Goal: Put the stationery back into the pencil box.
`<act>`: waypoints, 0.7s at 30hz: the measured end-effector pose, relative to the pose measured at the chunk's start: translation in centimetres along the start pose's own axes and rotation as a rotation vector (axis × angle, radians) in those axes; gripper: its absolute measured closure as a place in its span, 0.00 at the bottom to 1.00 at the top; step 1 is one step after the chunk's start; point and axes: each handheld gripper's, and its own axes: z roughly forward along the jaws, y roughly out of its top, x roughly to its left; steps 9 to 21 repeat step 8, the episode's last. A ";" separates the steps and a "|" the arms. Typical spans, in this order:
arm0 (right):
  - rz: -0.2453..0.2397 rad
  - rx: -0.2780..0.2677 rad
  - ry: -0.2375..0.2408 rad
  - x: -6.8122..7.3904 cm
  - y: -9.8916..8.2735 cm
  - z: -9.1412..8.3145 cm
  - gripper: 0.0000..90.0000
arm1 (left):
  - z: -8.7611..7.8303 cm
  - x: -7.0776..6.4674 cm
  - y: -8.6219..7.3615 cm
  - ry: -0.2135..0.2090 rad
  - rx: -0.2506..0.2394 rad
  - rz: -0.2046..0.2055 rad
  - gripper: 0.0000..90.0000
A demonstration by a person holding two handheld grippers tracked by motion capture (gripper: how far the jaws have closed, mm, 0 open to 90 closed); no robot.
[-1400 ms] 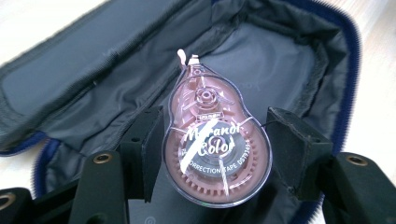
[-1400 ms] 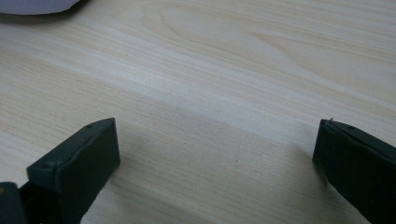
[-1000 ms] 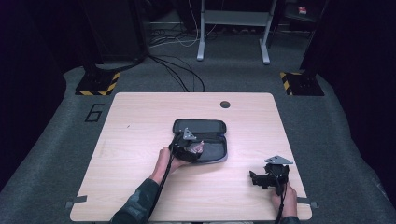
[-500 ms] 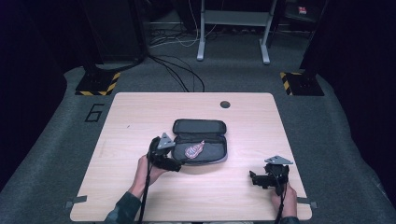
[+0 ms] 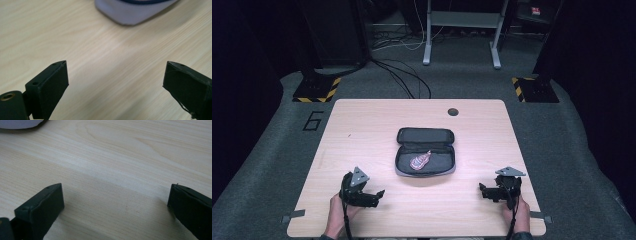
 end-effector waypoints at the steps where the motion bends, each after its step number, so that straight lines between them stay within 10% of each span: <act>1: 0.000 0.000 0.000 0.0 0.0 0.0 0.00 | 0.0 0.1 -0.3 0.002 0.008 -0.003 0.06; 21: 0.000 0.000 0.000 0.0 0.0 0.0 0.00 | 0.1 0.3 -2.1 0.045 0.039 -0.021 0.03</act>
